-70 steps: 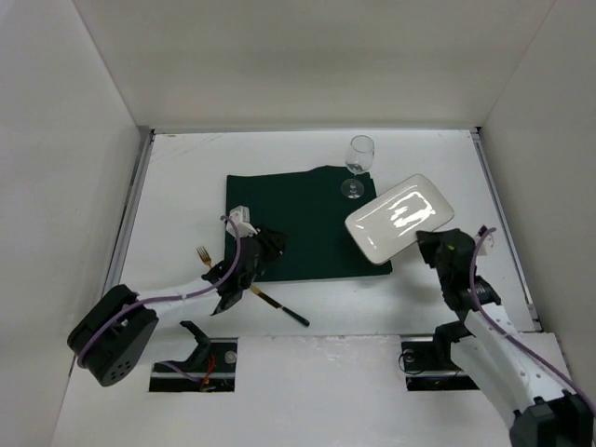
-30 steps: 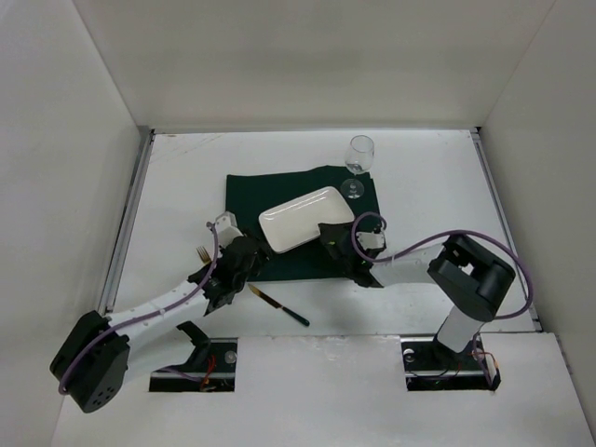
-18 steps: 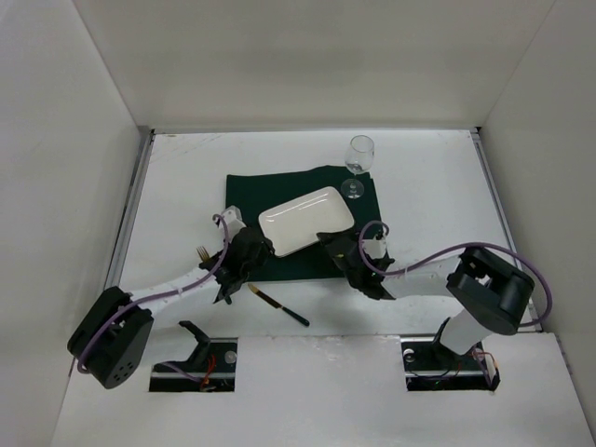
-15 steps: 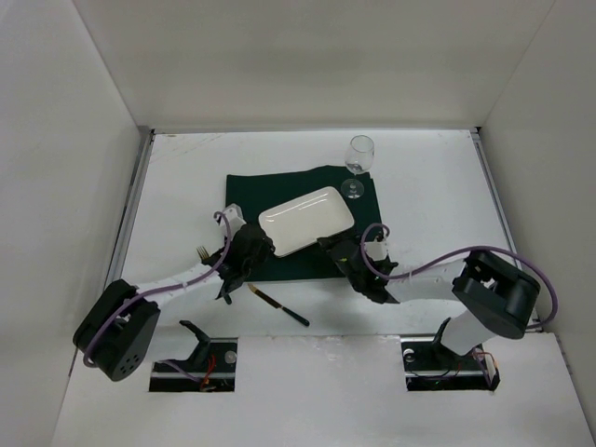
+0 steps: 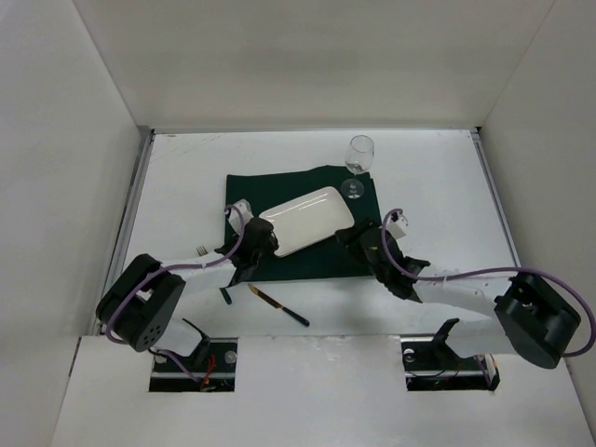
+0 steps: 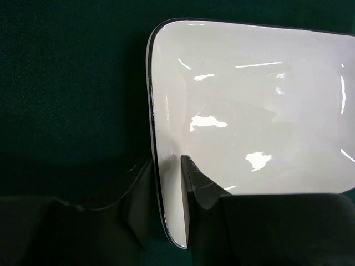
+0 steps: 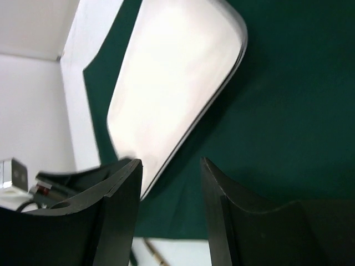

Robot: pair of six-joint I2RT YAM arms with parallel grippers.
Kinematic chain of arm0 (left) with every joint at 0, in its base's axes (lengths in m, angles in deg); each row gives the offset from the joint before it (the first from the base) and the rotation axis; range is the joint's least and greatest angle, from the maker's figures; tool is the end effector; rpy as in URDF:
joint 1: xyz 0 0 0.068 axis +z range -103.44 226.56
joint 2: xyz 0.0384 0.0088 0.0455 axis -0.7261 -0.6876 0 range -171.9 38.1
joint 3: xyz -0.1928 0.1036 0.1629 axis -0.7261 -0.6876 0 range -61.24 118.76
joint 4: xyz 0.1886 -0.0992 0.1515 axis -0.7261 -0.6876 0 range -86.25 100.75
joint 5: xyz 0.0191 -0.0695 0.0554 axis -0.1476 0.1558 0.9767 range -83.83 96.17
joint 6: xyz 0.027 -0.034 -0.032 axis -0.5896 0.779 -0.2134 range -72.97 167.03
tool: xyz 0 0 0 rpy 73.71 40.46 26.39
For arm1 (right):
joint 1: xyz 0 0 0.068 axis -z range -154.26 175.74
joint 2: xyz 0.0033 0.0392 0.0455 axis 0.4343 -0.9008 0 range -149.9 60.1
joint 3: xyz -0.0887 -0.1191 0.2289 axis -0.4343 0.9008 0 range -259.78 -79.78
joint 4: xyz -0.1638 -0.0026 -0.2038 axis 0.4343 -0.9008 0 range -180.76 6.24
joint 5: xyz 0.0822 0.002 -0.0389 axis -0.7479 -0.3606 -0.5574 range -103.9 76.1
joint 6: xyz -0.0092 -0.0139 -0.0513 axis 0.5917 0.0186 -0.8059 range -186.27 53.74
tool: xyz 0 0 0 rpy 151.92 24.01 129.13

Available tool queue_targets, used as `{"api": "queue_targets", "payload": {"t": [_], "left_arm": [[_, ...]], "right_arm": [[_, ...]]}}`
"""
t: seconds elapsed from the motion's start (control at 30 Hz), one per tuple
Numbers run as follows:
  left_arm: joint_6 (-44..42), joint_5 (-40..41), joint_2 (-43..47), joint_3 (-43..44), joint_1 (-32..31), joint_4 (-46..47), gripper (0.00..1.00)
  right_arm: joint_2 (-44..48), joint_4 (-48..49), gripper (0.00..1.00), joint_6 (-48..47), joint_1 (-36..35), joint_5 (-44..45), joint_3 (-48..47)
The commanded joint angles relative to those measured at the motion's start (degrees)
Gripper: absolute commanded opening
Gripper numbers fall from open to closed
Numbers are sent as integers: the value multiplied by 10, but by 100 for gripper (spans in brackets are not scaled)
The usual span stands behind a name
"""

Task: Set the dinner table for one person

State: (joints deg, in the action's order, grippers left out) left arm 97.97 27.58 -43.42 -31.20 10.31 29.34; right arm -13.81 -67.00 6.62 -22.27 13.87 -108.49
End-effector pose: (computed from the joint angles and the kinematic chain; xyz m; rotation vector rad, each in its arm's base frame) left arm 0.2259 -0.1495 0.1621 -0.4901 2.0859 -0.5081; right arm 0.1829 0.1784 0.1854 0.7494 1.9712 0.8266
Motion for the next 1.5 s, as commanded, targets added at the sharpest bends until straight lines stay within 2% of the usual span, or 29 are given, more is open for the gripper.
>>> {"api": "queue_targets", "payload": {"t": [0.0,0.13,0.3,0.73,1.27,1.47], "left_arm": [[-9,0,-10,21,9,33,21],[-18,6,-15,32,25,26,10],[-31,7,-3,40,42,15,6],[-32,-22,-24,56,125,7,6],[-20,-25,-36,35,168,41,7],[-20,-30,-56,41,171,48,18]], "right_arm": [[5,-12,52,-99,39,-24,8],[-13,-6,53,-93,63,-29,15],[-40,11,53,-57,65,-47,32],[-79,36,50,-1,83,-68,68],[-98,43,48,16,89,-64,85],[-92,38,48,15,88,-62,88]]}}
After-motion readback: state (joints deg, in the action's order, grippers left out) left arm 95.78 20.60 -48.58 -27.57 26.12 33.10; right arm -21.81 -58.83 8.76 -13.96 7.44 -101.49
